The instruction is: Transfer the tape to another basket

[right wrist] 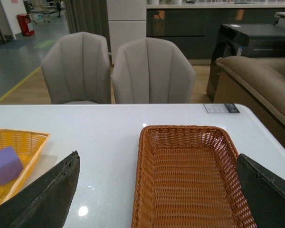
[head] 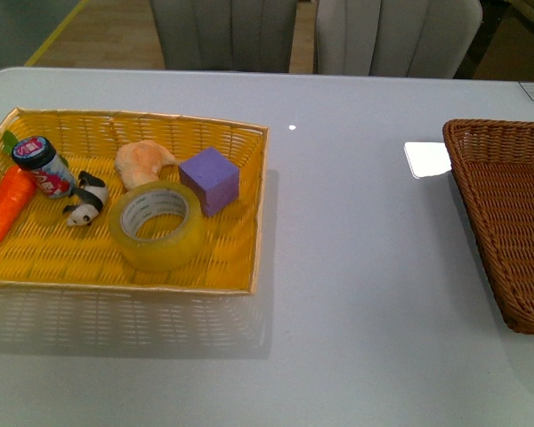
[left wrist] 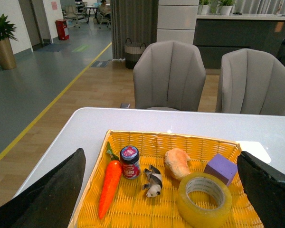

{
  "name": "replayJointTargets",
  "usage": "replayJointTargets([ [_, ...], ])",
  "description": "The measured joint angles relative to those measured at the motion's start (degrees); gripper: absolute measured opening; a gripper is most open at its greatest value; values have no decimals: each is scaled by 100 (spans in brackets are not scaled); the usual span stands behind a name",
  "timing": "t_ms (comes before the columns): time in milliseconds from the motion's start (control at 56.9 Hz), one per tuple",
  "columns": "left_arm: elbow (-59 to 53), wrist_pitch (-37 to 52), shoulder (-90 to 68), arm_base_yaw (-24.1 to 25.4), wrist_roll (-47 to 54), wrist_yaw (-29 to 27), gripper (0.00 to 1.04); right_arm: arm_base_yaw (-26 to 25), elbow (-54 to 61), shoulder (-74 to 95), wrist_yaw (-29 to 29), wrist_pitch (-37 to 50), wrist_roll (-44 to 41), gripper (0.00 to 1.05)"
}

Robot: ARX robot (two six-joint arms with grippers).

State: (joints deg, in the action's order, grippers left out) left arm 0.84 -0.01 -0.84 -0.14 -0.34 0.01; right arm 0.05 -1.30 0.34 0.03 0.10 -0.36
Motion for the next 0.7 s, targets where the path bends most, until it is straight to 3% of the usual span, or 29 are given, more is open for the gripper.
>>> replayJointTargets([
  [703,0,0,-2,0,0,0,96,0,0,0,0,0,0,96],
])
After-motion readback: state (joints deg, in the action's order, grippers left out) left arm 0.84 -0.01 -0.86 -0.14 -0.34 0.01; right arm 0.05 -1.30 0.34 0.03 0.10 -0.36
